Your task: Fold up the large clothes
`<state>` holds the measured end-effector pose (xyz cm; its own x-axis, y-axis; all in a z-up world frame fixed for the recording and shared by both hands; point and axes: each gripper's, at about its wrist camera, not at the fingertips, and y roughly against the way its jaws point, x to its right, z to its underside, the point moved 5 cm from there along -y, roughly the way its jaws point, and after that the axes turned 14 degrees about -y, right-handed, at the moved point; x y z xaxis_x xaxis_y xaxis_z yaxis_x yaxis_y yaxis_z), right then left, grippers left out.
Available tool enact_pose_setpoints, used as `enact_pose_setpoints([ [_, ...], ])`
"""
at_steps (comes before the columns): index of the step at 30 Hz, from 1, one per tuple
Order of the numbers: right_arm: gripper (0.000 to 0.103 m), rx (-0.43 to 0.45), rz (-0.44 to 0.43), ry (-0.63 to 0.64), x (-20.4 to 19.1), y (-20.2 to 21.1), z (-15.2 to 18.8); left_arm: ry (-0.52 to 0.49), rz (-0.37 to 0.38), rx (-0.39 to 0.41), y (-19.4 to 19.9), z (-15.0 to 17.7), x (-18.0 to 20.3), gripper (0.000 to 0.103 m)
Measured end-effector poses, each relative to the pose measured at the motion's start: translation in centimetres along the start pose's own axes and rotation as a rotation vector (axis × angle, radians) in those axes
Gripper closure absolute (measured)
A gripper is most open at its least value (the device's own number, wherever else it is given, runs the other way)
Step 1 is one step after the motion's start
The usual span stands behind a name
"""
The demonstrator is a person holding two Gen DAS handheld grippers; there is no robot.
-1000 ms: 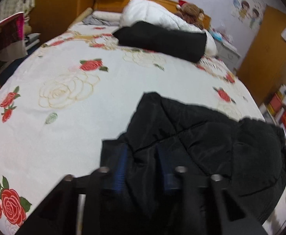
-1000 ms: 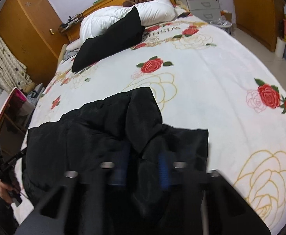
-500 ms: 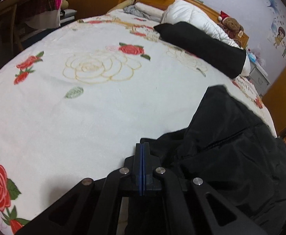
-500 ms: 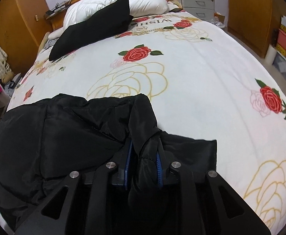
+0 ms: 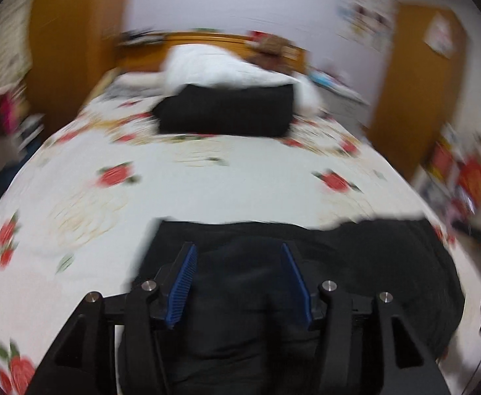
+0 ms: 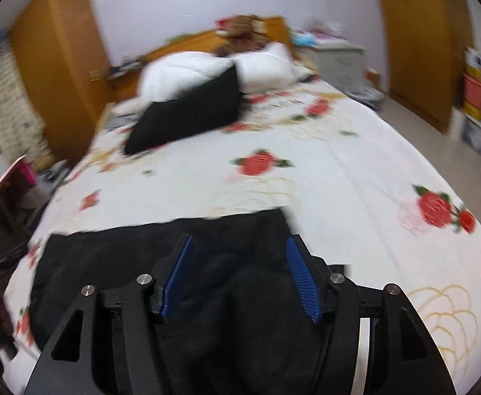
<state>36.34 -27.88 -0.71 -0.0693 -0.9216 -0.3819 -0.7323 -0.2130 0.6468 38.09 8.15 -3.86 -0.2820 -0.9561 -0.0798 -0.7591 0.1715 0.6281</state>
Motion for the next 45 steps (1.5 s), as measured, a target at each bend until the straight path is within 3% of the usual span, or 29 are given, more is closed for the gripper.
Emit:
enact_pose_setpoints([
  [2, 0.042, -0.06, -0.032, 0.097, -2.6, -1.3, 2.0, -0.063, 0.022, -0.055, -2.7, 0.5, 1.8, 0.047],
  [5, 0.042, -0.156, 0.037, 0.129, -2.6, -6.1, 3.7, -0.061, -0.063, -0.144, -6.8, 2.2, 0.5, 0.046],
  [7, 0.037, -0.161, 0.025, 0.094, -1.3, -8.3, 3.6, 0.013, -0.062, -0.137, -7.9, 3.0, -1.3, 0.046],
  [9, 0.03, -0.163, 0.017, 0.067, -0.6, -9.9, 3.5, 0.024, -0.075, -0.139, -8.7, 3.5, -1.6, 0.046],
  [15, 0.027, -0.159, 0.046, 0.062, -0.1, -12.4, 4.7, 0.042, -0.102, -0.132, -10.3, 4.7, -1.1, 0.046],
  [37, 0.027, -0.199, 0.094, 0.047, 0.3, -12.4, 5.0, 0.047, -0.097, -0.187, -11.3, 4.6, -0.7, 0.047],
  [41, 0.027, -0.185, 0.102, 0.023, -0.3, -9.1, 3.5, 0.059, -0.061, -0.184, -8.6, 3.3, -0.7, 0.047],
  [45, 0.027, -0.086, 0.026, 0.018, -1.4, -2.9, 3.1, 0.053, -0.009, -0.067, -3.3, 2.1, 1.0, 0.047],
])
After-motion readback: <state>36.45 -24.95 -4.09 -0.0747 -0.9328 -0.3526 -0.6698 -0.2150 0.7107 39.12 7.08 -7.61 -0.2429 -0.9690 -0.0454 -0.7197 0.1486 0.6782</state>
